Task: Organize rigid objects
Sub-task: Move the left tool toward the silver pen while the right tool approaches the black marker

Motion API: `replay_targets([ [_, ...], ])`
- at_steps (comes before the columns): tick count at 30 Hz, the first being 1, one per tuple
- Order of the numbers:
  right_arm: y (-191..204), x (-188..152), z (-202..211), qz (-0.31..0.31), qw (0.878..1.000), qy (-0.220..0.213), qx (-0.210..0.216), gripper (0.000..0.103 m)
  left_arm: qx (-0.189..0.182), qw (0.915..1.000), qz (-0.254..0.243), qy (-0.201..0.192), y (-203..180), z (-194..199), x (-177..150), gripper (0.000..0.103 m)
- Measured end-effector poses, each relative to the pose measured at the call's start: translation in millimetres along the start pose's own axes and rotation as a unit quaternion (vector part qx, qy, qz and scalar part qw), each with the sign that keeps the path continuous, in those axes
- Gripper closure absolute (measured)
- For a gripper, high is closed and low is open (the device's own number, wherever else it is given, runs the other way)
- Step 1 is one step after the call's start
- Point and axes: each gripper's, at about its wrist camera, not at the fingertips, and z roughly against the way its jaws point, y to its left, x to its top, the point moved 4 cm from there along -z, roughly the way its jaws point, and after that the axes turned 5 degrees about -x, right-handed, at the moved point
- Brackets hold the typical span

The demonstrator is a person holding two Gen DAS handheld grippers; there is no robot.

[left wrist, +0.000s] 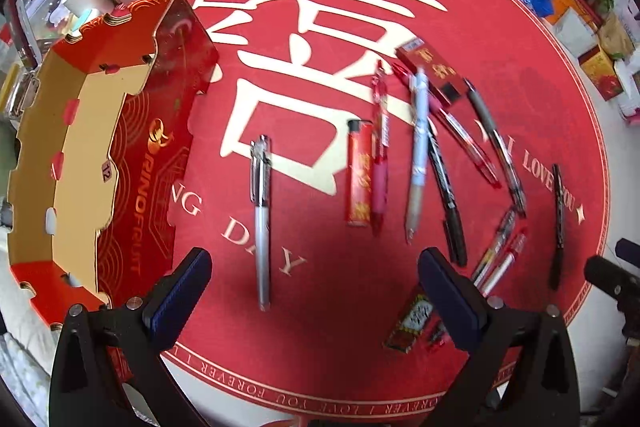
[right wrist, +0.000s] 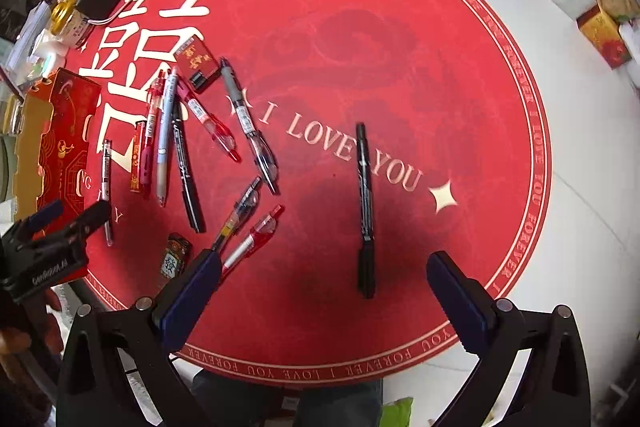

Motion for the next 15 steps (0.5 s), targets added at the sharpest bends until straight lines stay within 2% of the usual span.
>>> replay_targets([
  [7,0,-10,-8,0.003,1.000,0.020,0.003,0.000,-0.004,0.9998,0.003,0.017,-8,1,-14,0.000],
  [15,-3,-1,-15,0.001,1.000,0.023,0.000,0.000,0.002,0.9998,0.007,0.018,4,-2,-8,0.000],
])
